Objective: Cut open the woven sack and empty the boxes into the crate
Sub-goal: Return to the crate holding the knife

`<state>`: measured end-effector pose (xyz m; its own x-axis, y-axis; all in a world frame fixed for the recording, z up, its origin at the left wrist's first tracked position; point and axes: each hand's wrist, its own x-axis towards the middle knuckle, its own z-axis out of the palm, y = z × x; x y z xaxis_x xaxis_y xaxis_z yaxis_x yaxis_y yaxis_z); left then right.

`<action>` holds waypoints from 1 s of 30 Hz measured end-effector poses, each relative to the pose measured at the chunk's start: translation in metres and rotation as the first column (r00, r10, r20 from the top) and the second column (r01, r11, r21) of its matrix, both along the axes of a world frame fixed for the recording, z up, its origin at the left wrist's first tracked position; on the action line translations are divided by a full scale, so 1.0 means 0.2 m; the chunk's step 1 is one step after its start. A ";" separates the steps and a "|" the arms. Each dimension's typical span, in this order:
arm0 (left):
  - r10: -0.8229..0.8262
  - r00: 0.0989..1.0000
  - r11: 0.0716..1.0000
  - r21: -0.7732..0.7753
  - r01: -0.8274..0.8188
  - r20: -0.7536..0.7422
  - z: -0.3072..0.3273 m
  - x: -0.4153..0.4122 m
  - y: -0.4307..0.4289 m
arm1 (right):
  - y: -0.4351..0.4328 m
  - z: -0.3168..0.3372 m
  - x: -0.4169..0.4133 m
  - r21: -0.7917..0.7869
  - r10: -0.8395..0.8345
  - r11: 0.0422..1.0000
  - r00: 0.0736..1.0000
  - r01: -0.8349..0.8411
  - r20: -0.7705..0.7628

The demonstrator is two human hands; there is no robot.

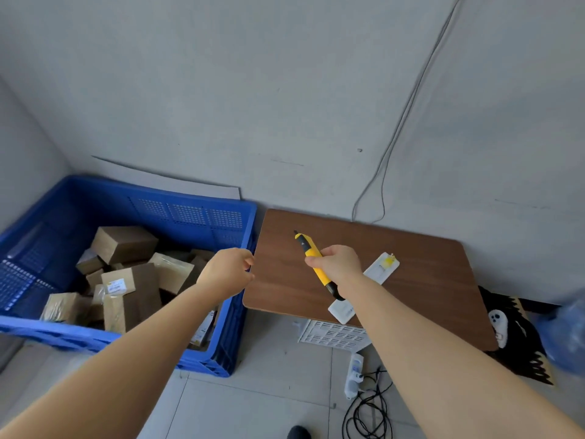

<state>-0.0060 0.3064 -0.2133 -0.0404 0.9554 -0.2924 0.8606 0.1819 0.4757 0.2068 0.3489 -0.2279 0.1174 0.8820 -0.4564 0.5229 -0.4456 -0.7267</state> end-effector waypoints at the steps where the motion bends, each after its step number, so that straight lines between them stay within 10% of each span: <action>1: 0.012 1.000 1.000 -0.012 -0.012 -0.001 -0.05 0.00 0.02 | 0.03 -0.05 0.00 -0.005 0.010 1.000 1.000 -0.010 0.010; 30: 0.077 0.997 0.992 -0.104 -0.076 0.010 -1.25 -0.06 0.37 | 0.37 -1.43 -0.12 -0.080 0.100 0.994 0.943 -0.078 0.318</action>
